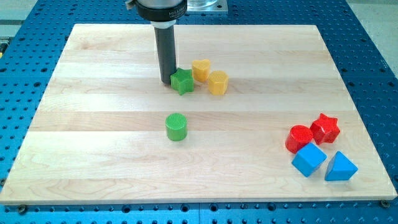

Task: Push the green circle into the green star

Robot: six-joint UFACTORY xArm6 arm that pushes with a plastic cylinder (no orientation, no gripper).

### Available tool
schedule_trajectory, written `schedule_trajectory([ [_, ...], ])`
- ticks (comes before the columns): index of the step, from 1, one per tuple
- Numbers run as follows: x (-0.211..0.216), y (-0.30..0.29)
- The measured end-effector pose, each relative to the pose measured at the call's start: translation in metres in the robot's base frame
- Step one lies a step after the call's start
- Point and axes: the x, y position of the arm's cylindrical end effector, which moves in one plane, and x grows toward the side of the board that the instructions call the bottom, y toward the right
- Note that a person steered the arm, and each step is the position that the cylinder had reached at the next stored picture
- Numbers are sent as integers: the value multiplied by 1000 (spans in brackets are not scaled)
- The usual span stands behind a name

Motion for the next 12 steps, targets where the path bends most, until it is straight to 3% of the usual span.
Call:
schedule_trajectory([
  [3,10,0],
  [4,18,-27],
  [6,111,-100],
  [7,181,-75],
  [8,230,-13],
  [9,233,65],
  [10,210,77],
  [11,111,40],
  [12,103,-5],
])
